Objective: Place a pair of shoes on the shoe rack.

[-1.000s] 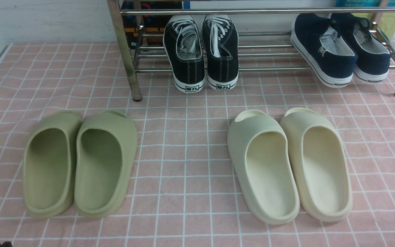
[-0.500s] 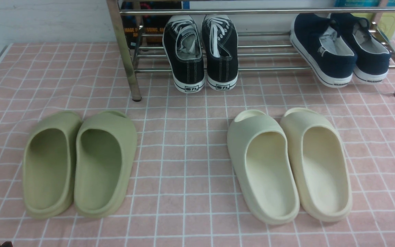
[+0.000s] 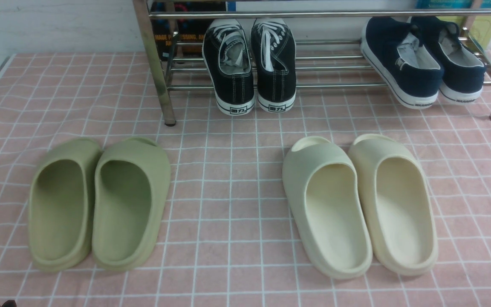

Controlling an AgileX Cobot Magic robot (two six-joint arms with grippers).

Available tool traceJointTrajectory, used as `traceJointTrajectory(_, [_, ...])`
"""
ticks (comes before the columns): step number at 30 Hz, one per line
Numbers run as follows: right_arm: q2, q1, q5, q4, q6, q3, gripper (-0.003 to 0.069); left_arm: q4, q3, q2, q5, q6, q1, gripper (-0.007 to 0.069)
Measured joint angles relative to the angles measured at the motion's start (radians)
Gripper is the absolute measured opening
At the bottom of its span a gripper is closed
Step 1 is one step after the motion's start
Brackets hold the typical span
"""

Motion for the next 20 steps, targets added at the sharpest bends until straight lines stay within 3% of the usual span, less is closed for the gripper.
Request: traceJointTrajectory(20, [0.0,0.0,0.0,0.0,0.0,0.0,0.024,0.0,0.0,0.0,0.0,0.0,0.0,0.016])
